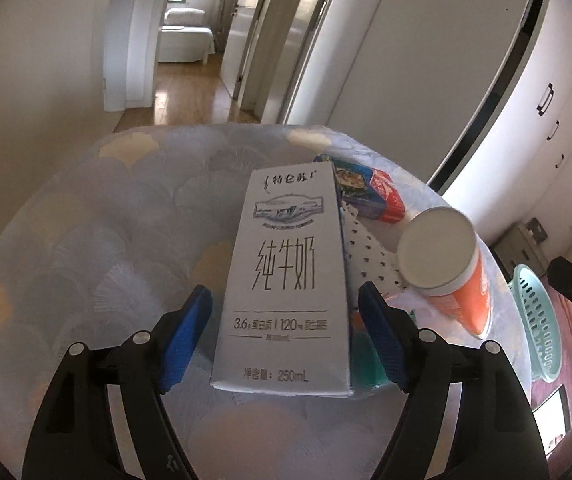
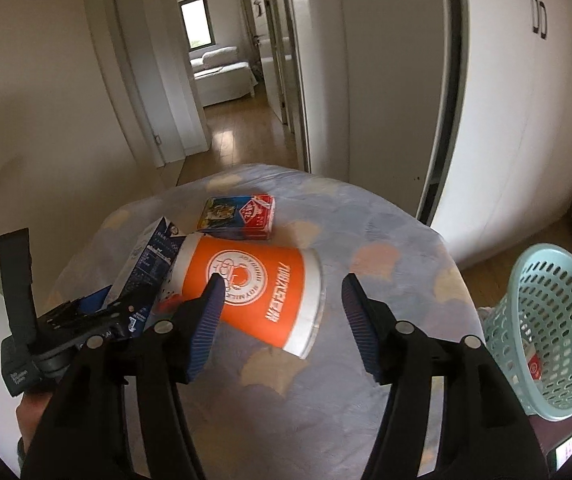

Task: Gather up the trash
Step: 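Grasp the white milk carton with the left tool while the right tool grasps the orange soymilk cup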

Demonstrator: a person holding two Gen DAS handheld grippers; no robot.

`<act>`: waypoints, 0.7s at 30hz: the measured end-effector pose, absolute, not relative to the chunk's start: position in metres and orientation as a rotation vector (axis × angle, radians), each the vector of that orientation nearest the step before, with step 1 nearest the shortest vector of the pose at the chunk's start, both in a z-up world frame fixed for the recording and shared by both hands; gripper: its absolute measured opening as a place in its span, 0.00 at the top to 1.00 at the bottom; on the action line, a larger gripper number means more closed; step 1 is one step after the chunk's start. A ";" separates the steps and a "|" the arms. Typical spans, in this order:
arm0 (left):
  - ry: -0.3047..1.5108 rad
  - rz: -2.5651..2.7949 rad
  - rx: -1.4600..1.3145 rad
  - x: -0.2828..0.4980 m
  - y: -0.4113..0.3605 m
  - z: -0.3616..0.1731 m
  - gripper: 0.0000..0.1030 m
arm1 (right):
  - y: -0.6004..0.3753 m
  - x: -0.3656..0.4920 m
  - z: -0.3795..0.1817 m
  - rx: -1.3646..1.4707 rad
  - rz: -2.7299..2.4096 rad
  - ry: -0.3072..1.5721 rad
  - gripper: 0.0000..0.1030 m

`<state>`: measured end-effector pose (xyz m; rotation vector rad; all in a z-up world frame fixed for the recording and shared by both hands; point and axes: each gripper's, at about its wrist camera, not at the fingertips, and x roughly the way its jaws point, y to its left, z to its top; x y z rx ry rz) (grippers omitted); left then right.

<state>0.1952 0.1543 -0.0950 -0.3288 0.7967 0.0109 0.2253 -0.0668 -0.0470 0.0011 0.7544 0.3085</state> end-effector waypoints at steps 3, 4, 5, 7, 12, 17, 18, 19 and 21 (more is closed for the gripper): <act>0.806 0.005 -0.340 0.197 0.155 -0.102 0.30 | -0.065 0.231 -0.056 0.007 0.297 0.774 0.42; 0.801 0.012 -0.337 0.196 0.155 -0.102 0.33 | -0.064 0.234 -0.059 0.013 0.300 0.781 0.42; 0.797 0.017 -0.331 0.195 0.155 -0.101 0.35 | -0.062 0.237 -0.062 0.017 0.303 0.786 0.42; 0.794 0.022 -0.328 0.195 0.155 -0.102 0.47 | -0.056 0.239 -0.064 0.007 0.314 0.790 0.42; 0.781 0.034 -0.346 0.192 0.159 -0.102 0.47 | -0.036 0.248 -0.066 0.025 0.356 0.807 0.40; 0.777 0.038 -0.344 0.190 0.160 -0.102 0.47 | -0.009 0.259 -0.071 0.016 0.360 0.820 0.40; 0.777 0.036 -0.345 0.190 0.161 -0.103 0.47 | -0.006 0.262 -0.073 0.013 0.356 0.825 0.40; 0.777 0.034 -0.346 0.190 0.161 -0.103 0.47 | -0.004 0.263 -0.074 0.014 0.354 0.831 0.40; 0.777 0.032 -0.349 0.190 0.162 -0.103 0.47 | 0.000 0.264 -0.075 0.008 0.344 0.834 0.40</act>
